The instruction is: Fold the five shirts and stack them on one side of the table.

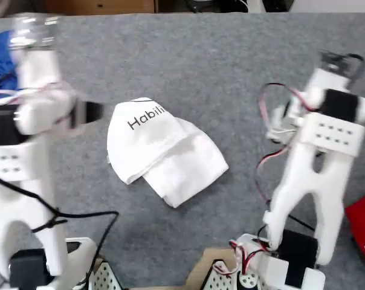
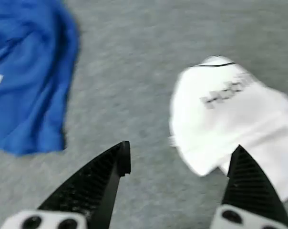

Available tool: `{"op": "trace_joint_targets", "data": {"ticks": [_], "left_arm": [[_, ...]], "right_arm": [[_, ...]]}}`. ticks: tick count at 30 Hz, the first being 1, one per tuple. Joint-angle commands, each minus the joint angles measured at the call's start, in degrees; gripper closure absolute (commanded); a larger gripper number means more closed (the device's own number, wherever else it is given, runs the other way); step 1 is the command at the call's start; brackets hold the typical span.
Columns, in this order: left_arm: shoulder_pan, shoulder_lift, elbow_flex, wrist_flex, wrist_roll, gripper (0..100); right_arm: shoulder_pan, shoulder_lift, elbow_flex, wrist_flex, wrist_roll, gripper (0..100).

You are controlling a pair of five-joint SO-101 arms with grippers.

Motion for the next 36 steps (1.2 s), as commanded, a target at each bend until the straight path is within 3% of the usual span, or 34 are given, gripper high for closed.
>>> {"op": "trace_joint_targets", "data": {"ticks": [1,6,11,22,36], "left_arm": [[-8.79,-1.71,5.19,0.44,-3.69,66],[-12.66,-1.63,15.74,0.44,-3.87,66],[-12.92,-2.07,25.41,-1.41,-3.87,66],[-12.75,-2.15,32.88,-3.34,-3.60,66],[-13.19,-2.15,32.88,-2.90,-1.67,66]], "right_arm": [[-12.00,-2.33,1.80,0.79,0.53,92.7],[-27.12,-2.33,10.42,0.70,0.53,92.8],[-35.65,-2.24,19.82,-5.63,0.53,92.8],[-36.97,0.92,39.60,-36.40,0.53,92.5],[-40.92,27.30,30.20,-38.33,0.35,93.0]]}}
